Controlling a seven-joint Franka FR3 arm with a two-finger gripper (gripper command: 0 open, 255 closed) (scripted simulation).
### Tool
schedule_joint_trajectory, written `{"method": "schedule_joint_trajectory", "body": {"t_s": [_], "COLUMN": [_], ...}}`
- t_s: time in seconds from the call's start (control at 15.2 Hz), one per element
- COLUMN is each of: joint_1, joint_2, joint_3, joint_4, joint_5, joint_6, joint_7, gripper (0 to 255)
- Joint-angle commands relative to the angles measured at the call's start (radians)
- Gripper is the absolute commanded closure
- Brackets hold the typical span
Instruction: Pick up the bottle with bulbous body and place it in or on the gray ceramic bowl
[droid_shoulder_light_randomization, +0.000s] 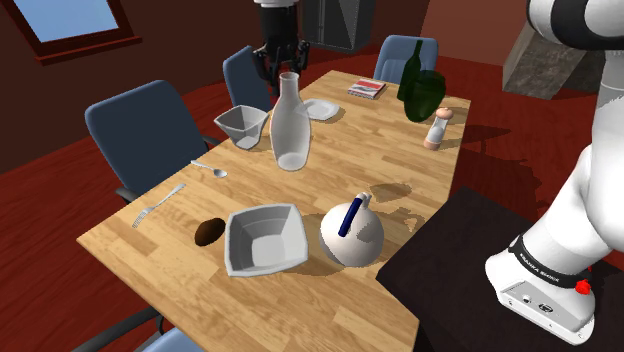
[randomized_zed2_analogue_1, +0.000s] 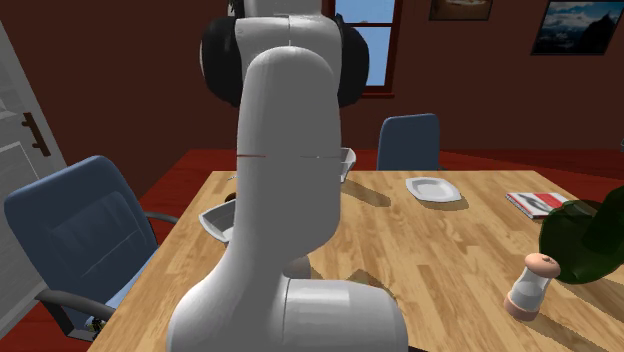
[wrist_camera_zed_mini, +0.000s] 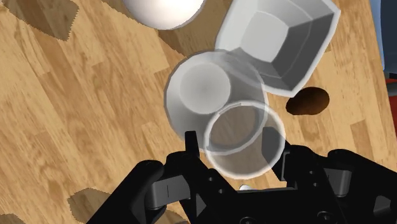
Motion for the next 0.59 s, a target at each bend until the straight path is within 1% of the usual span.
{"method": "schedule_joint_trajectory", "body": {"t_s": [0.0,0.26,0.53], "joint_1": [0.034,0.098,0.17], "joint_2": [0.003,0.023,0.068], "joint_3": [0.013,0.035,0.055], "joint_4": [0.021,0.081,0.183], "joint_5": [-0.003,-0.011,-0.023], "joint_6": [-0.017,-0.057,-0.112], "joint_7": [0.046,0.127,0.209], "gripper": [255,255,255]}}
